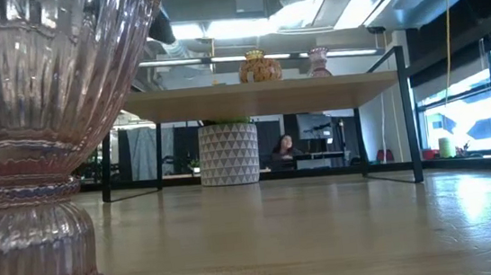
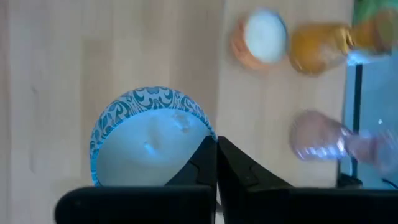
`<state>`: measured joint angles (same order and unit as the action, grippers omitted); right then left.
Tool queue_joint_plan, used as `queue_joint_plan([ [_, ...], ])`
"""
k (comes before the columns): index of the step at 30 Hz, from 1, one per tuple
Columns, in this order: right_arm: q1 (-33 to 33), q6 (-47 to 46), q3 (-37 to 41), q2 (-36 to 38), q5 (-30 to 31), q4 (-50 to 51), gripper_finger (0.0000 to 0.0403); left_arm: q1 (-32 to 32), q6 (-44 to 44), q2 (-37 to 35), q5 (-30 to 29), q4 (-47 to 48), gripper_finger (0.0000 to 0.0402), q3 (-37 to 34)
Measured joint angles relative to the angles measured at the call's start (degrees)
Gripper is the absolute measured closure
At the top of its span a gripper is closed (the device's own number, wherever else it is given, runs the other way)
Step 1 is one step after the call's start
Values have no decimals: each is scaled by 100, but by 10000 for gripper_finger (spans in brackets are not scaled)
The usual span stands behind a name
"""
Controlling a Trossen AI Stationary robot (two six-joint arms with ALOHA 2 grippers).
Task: Pick & Place candle stick holders
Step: Put the right blue candle on the shelf aligned with the violet candle holder
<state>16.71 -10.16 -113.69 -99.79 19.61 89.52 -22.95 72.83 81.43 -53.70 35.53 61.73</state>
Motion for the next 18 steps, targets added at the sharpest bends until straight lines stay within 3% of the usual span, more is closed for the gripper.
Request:
queue_joint_plan([
  [5, -458, 294, 1407, 1175, -19, -240, 403, 519, -456, 0, 224, -669, 399, 0],
  [10, -1080, 799, 2757, 2207, -545, -970, 403, 959, -642, 0, 284, -879, 400, 0],
  [18, -1956, 1703, 3125, 2070, -760, -1249, 403, 1347, -615, 0, 442, -978, 400, 0],
])
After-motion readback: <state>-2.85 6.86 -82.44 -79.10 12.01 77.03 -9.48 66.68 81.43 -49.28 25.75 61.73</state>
